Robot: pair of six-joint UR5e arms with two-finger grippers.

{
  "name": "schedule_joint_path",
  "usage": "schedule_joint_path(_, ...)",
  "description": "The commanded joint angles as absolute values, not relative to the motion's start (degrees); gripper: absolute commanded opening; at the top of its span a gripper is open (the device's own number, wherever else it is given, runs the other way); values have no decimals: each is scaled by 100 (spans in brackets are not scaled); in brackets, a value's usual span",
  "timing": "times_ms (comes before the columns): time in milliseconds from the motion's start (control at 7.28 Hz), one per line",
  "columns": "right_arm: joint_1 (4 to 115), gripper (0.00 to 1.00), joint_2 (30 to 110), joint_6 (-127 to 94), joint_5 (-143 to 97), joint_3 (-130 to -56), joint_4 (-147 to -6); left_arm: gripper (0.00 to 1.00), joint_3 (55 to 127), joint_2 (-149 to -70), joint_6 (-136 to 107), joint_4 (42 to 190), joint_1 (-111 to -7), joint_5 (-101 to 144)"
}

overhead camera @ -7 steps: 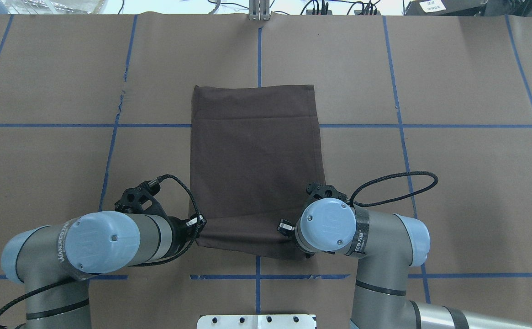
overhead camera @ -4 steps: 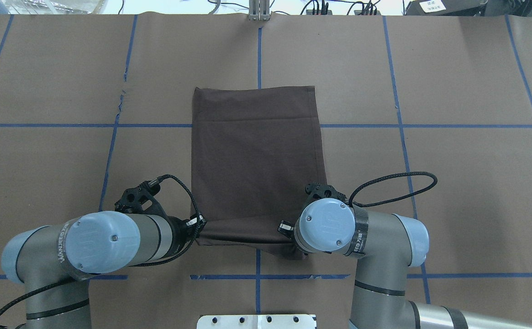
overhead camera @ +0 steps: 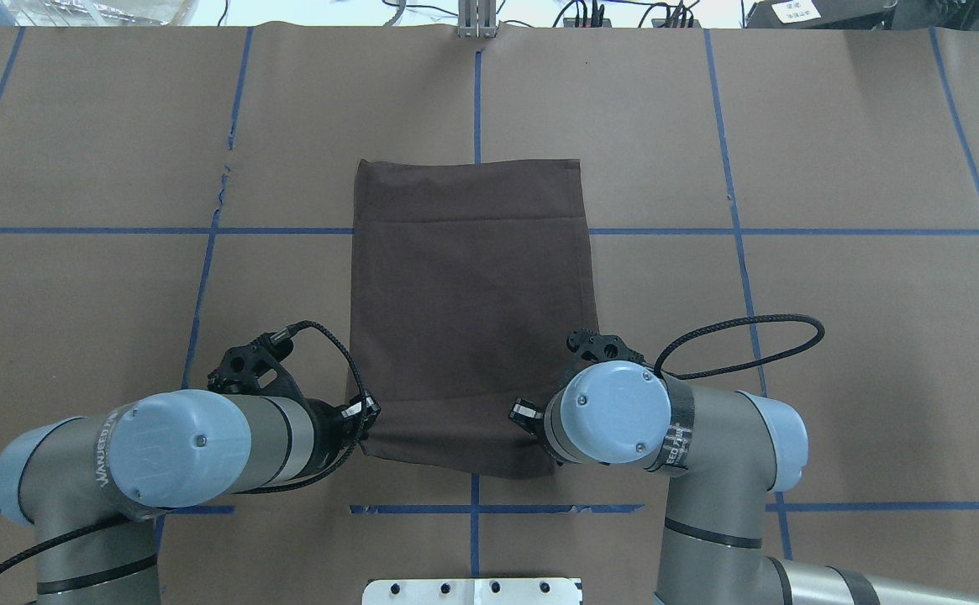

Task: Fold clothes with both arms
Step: 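Lift the near edge with both grippers and fold it over toward the far edge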

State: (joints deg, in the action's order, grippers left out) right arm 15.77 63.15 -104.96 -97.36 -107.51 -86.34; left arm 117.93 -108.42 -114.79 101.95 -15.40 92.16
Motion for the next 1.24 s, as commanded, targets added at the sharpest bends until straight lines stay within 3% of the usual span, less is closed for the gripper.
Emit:
schedule_joint_path(0,1347,0,6607,-10494,-9782,-11465,-8631,0,12406,-10828,-11479,9890,-1146,9220)
schedule_joint_path(137,1275,0,6731,-10503,-10000,-11757,-8631,0,12636,-10837,-11487,9661,-908,9220)
schedule_joint_path(687,1895,0,6566,-10118,-9984,-11488,-8561,0,12630,-10985,-10885,9633,-1384,9299)
schedule_joint_path(1099,2836,0,5856,-9617,-10465,-10357,-8552,0,11368,-11679,-10266,9729,-2511,9624)
